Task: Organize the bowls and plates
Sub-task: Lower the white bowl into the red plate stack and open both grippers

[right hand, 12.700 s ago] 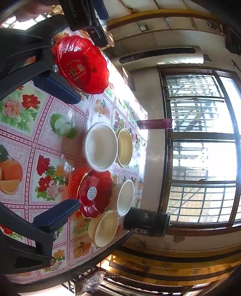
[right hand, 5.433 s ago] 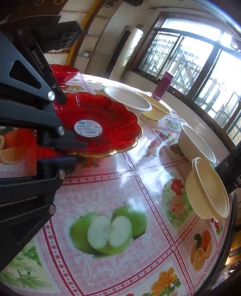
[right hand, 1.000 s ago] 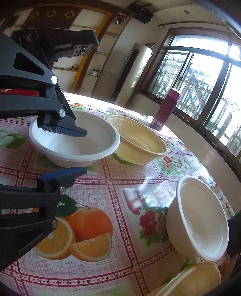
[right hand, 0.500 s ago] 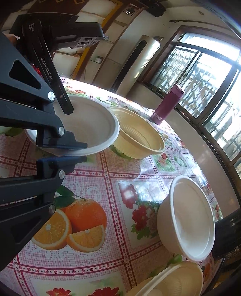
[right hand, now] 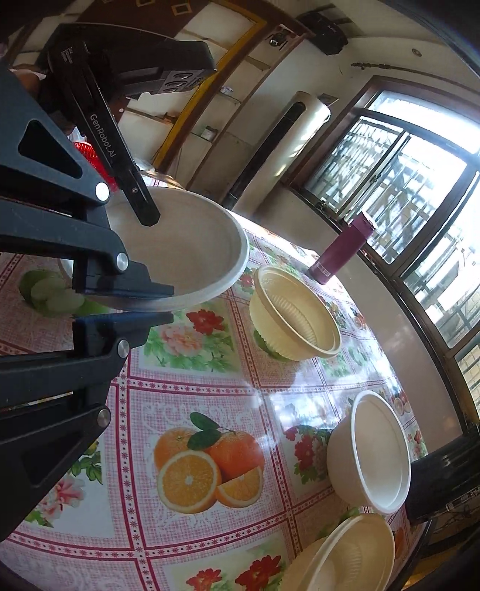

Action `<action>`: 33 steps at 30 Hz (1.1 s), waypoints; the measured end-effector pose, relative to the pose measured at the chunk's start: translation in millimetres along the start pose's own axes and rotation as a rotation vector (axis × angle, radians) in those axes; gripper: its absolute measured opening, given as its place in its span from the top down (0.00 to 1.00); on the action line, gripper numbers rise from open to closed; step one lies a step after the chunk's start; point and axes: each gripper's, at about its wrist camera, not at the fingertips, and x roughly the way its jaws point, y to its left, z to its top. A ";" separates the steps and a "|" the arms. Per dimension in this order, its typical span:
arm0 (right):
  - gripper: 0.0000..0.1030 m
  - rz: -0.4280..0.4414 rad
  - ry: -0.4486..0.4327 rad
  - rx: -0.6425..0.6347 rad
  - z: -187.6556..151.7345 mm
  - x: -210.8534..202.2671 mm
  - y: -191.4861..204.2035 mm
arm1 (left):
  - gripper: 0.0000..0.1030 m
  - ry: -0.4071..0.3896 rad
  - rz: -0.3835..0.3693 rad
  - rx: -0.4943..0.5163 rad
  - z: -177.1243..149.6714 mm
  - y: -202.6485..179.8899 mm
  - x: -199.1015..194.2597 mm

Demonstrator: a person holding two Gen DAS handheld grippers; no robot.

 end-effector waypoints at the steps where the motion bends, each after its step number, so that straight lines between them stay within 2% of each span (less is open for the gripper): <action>1: 0.94 0.013 0.002 -0.002 -5.1 -1.7 5.8 | 0.91 -0.013 0.006 0.005 -5.0 4.3 -8.0; 5: 0.94 0.060 0.020 -0.030 -24.1 -3.4 35.9 | 0.91 -0.055 0.006 -0.022 -23.1 32.2 -40.3; 13: 0.93 0.108 0.098 -0.182 -61.9 29.1 120.3 | 0.91 -0.108 0.099 -0.104 -56.7 106.7 -83.9; 22: 0.92 0.065 0.207 -0.319 -106.8 89.4 175.0 | 0.91 -0.077 0.169 -0.195 -81.2 171.0 -81.8; 27: 0.91 0.023 0.221 -0.368 -122.4 103.6 184.2 | 0.91 -0.038 0.166 -0.218 -91.5 184.9 -70.0; 33: 0.88 -0.028 0.199 -0.442 -131.1 108.5 192.0 | 0.90 -0.029 0.176 -0.208 -96.6 185.8 -67.7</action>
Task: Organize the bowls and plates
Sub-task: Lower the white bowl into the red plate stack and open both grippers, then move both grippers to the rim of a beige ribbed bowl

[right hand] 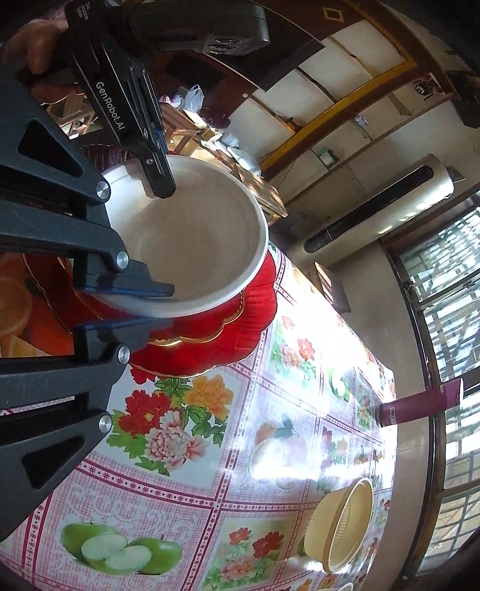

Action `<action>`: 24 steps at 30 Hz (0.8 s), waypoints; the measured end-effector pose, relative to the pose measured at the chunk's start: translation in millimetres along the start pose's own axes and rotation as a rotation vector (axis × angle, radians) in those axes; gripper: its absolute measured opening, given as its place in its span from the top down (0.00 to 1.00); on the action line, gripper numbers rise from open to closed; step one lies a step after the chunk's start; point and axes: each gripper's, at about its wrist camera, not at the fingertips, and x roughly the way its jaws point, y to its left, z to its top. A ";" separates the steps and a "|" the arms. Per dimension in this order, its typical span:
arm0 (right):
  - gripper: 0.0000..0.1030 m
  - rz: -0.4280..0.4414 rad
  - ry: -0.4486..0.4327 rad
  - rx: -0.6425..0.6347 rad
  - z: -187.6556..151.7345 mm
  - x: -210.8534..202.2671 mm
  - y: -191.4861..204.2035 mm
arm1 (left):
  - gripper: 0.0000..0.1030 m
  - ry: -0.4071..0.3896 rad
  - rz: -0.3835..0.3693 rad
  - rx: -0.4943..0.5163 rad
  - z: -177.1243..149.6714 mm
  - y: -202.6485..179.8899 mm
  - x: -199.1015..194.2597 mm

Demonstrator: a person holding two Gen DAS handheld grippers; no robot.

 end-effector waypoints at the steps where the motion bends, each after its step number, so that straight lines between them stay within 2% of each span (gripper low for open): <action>1: 0.88 -0.011 -0.002 -0.017 -1.1 -0.1 2.7 | 0.90 -0.002 0.001 -0.004 -0.8 1.6 0.3; 3: 0.87 -0.035 -0.016 -0.054 -4.0 0.6 9.4 | 0.86 -0.003 0.008 -0.008 -3.8 4.5 -0.1; 5: 0.85 -0.076 -0.036 -0.088 -6.7 -0.4 12.6 | 0.68 -0.008 0.006 -0.020 -6.6 9.1 -1.6; 7: 0.80 -0.048 -0.040 -0.096 -9.1 -2.9 12.1 | 0.62 -0.025 -0.019 -0.040 -8.8 15.2 -7.1; 9: 0.66 -0.025 -0.057 -0.093 -10.3 -11.5 11.1 | 0.54 -0.070 -0.002 -0.043 -11.6 16.6 -17.9; 10: 0.52 -0.023 -0.073 -0.097 -10.5 -18.1 10.1 | 0.48 -0.111 -0.006 -0.042 -13.6 16.7 -26.1; 11: 0.47 -0.002 -0.094 -0.102 -10.5 -26.2 8.0 | 0.37 -0.153 -0.014 -0.045 -14.7 17.2 -34.6; 12: 0.39 0.012 -0.116 -0.104 -10.4 -35.7 4.5 | 0.28 -0.194 -0.020 -0.049 -16.1 17.8 -43.5; 13: 0.32 0.012 -0.143 -0.102 -10.1 -46.0 0.2 | 0.10 -0.239 -0.038 -0.051 -17.0 17.3 -53.9; 14: 0.30 0.015 -0.168 -0.095 -10.0 -56.6 -5.8 | 0.00 -0.287 -0.073 -0.050 -16.8 15.5 -64.5; 16: 0.18 0.039 -0.212 -0.066 -10.3 -78.8 -22.6 | 0.00 -0.360 -0.152 -0.043 -14.1 6.5 -85.0; 18: 0.10 0.051 -0.251 -0.022 -11.3 -101.8 -43.8 | 0.00 -0.409 -0.227 -0.022 -9.4 -10.1 -101.8; 20: 0.02 0.049 -0.273 0.023 -12.5 -124.6 -68.2 | 0.00 -0.439 -0.265 0.029 -3.3 -36.6 -113.7; 24: 0.00 -0.010 -0.356 0.071 -20.6 -178.2 -117.8 | 0.00 -0.450 -0.321 0.155 9.5 -101.8 -120.3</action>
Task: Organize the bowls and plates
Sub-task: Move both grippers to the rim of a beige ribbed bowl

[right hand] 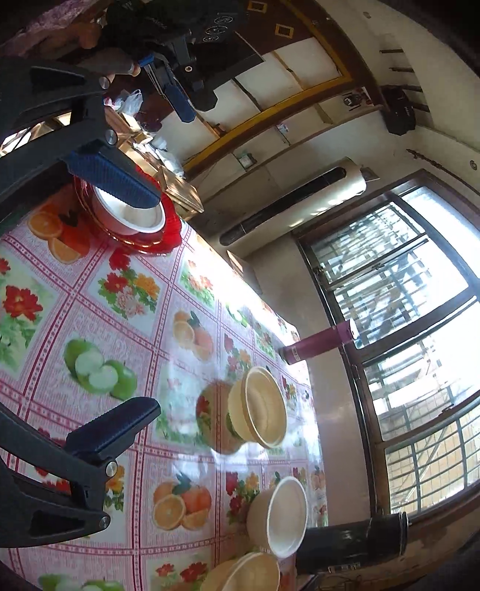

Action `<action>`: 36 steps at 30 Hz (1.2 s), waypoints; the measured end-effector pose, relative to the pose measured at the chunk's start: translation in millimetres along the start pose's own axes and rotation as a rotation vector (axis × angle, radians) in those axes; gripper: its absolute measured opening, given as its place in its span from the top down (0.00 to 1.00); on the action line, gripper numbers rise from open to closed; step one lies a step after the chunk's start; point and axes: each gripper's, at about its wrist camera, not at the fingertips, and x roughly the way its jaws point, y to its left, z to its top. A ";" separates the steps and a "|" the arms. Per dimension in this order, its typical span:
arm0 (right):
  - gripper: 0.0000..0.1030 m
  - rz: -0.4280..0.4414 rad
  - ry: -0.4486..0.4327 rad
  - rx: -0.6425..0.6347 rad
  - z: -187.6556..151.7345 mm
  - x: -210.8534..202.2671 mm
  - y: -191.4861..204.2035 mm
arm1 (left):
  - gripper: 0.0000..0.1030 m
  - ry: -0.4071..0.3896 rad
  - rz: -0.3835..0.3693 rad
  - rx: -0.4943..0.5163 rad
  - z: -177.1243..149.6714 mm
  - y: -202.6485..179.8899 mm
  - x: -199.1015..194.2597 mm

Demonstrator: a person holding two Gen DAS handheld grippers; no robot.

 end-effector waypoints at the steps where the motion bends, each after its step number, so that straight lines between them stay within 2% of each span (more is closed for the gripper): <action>1: 0.00 -0.024 -0.016 0.000 3.4 -13.1 -12.4 | 0.00 0.015 -0.017 0.027 3.4 -16.2 9.2; 5: 0.00 -0.144 -0.125 0.001 15.6 -70.1 -65.8 | 0.00 0.082 -0.080 0.118 9.5 -80.7 45.9; 10: 0.00 -0.261 -0.234 0.098 34.4 -126.9 -139.7 | 0.00 0.200 -0.163 0.182 2.9 -145.8 92.3; 14: 0.00 -0.364 -0.252 0.164 48.8 -150.7 -192.1 | 0.00 0.260 -0.188 0.212 4.6 -180.5 124.8; 16: 0.00 -0.400 -0.234 0.203 56.3 -152.7 -216.5 | 0.00 0.310 -0.207 0.229 5.4 -194.0 145.8; 20: 0.00 -0.391 -0.257 0.332 69.2 -154.3 -262.0 | 0.00 0.426 -0.240 0.186 5.9 -215.0 187.2; 24: 0.00 -0.368 -0.313 0.409 87.4 -144.9 -289.0 | 0.00 0.461 -0.213 0.149 0.5 -234.5 208.3; 27: 0.00 -0.350 -0.346 0.435 97.1 -130.9 -303.5 | 0.00 0.504 -0.238 0.148 -13.9 -255.4 223.0; 30: 0.00 -0.335 -0.315 0.462 91.9 -112.3 -319.5 | 0.00 0.542 -0.237 0.147 -27.5 -270.2 242.4; 33: 0.00 -0.316 -0.238 0.530 79.9 -98.0 -341.4 | 0.00 0.583 -0.225 0.143 -34.4 -276.9 263.3; 36: 0.00 -0.300 -0.242 0.569 73.0 -94.9 -354.1 | 0.00 0.603 -0.211 0.083 -31.8 -274.7 281.5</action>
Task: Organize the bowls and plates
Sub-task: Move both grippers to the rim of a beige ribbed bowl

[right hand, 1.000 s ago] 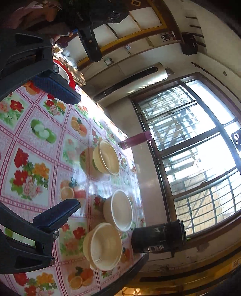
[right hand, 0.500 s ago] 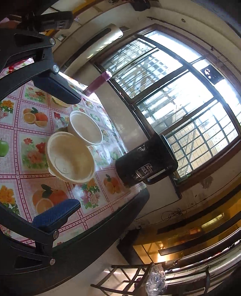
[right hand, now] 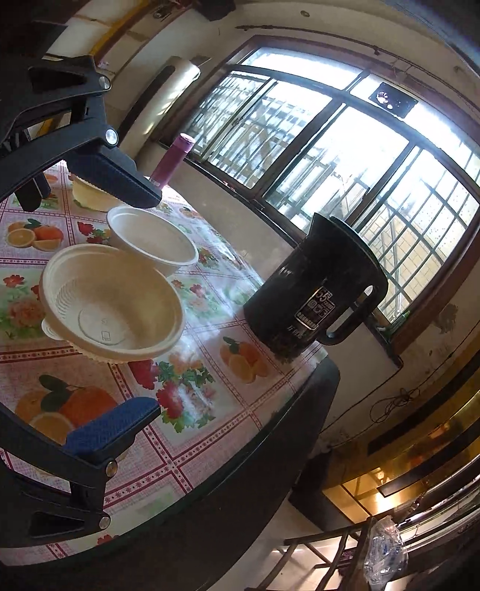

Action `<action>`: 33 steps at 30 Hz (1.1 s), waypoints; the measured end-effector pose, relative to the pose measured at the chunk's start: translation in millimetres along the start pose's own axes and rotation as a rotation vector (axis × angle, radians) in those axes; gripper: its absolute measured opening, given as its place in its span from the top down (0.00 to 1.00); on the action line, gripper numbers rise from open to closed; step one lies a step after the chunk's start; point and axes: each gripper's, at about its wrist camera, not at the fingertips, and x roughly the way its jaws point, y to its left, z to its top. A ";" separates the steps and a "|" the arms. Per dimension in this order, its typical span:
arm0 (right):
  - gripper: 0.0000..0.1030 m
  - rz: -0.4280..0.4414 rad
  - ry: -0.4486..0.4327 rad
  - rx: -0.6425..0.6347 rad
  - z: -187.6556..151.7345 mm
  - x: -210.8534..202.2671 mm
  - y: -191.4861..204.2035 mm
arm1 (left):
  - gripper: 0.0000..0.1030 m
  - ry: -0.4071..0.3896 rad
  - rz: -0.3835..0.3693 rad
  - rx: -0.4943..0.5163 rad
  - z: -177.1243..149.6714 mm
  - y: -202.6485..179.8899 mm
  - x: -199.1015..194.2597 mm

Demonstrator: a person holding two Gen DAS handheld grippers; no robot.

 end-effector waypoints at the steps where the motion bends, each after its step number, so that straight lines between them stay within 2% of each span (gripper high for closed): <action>1: 0.00 0.013 0.007 0.008 0.0 1.3 -2.3 | 0.00 0.012 -0.018 -0.025 3.5 2.6 4.6; 9: 0.00 0.137 0.099 0.096 -5.5 19.3 -13.9 | 0.00 0.107 0.020 -0.067 23.6 0.3 30.2; 11: 0.00 0.155 0.126 0.126 -7.0 25.2 -16.9 | 0.00 0.111 0.071 -0.045 26.9 -2.1 32.1; 15: 0.00 0.142 0.144 0.153 -8.2 31.6 -21.7 | 0.00 0.108 0.157 0.008 27.5 -7.1 32.2; 20: 0.00 0.120 0.145 0.163 -9.1 32.5 -24.1 | 0.00 0.105 0.187 0.035 28.9 -13.0 32.0; 22: 0.00 0.099 0.156 0.154 -9.9 34.5 -23.0 | 0.00 0.116 0.190 0.037 29.1 -13.9 36.1; 26: 0.01 0.069 0.178 0.143 -12.2 39.3 -22.5 | 0.01 0.113 0.150 -0.015 35.8 -12.5 43.3; 30: 0.15 0.060 0.167 0.142 -10.4 36.1 -24.1 | 0.08 0.126 0.128 -0.056 37.9 -9.9 45.9; 33: 0.28 0.063 0.167 0.130 -10.2 35.9 -22.0 | 0.17 0.143 0.113 -0.053 37.5 -12.2 51.3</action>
